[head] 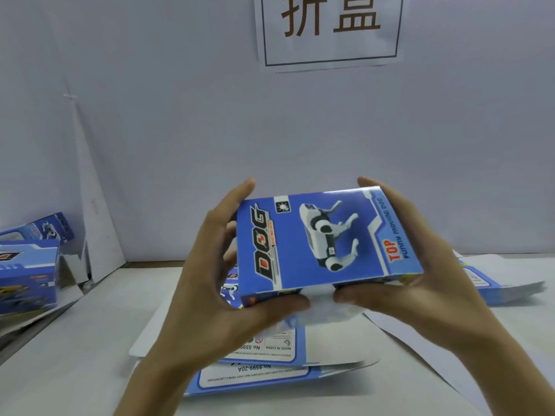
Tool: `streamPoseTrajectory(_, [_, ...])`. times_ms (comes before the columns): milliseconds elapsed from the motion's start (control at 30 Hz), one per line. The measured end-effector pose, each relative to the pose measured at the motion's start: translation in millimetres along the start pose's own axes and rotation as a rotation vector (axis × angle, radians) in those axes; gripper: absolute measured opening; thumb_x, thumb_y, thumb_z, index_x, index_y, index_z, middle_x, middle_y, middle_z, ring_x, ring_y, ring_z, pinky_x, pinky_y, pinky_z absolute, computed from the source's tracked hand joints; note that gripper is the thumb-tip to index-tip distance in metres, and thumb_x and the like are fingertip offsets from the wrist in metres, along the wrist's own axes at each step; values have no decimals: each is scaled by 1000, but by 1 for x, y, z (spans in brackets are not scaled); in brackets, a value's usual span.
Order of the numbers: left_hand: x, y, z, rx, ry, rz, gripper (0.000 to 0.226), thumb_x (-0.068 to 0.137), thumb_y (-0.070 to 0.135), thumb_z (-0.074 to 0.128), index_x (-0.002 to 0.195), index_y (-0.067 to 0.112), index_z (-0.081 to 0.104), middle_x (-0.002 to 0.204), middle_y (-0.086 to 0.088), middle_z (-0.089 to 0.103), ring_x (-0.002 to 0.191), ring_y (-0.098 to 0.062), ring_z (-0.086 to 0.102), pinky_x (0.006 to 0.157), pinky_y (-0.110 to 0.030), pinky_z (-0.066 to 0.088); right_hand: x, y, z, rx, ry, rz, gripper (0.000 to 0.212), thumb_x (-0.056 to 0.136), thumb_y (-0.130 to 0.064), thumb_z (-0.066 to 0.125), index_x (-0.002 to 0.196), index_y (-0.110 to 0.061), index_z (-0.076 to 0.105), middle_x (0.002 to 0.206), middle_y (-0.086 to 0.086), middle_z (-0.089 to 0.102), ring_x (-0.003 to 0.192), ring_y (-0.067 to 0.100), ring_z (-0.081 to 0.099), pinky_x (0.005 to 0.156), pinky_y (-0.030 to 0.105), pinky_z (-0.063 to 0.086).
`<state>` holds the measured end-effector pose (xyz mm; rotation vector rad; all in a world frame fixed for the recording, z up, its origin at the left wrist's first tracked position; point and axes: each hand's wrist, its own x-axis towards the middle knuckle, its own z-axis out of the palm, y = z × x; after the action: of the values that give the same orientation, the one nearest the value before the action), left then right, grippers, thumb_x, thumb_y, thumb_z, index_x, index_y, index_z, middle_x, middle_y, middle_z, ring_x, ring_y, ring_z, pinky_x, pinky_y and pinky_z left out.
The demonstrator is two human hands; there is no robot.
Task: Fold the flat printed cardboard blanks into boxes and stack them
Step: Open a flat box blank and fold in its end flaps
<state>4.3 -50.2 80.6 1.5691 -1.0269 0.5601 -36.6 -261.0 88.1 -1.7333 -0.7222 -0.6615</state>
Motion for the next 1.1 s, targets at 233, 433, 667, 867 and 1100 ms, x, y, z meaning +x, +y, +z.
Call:
streamPoseTrajectory(233, [0,-3,-3,84,-39,-22,93,62,38,84,137,44,30,119,24,54,111,-10,60,77,-15,54,3,-1,0,-30,-4,-14,75,64,-28,83,128,-43,46,114,-14,66,101,10,67,68,16,56])
streamPoseTrajectory(433, [1,-17,4,693,-156,49,87,70,55,67,145,35,25,150,4,25,135,-12,35,103,-24,42,4,12,2,-573,-16,-123,85,66,-33,83,138,-31,38,145,-14,41,136,11,40,106,27,40])
streamPoseTrajectory(667, [2,-29,16,610,-49,100,86,61,53,81,128,17,42,117,2,59,103,-4,53,91,-10,42,4,28,22,-744,-74,-146,100,71,-23,81,149,-30,18,160,1,14,149,19,9,111,56,30])
streamPoseTrajectory(867, [-3,-52,10,17,168,-286,77,53,40,90,118,31,49,114,17,64,109,-6,61,84,-19,53,4,37,17,-770,295,115,106,77,-46,70,148,-40,-8,161,1,-13,147,13,-14,120,42,2])
streamPoseTrajectory(1100, [-7,-62,8,-412,-88,-571,57,57,33,78,112,36,66,114,-1,70,108,-20,66,94,-40,53,9,38,5,224,346,404,64,72,-37,68,132,-27,46,121,-10,66,113,10,62,87,28,54])
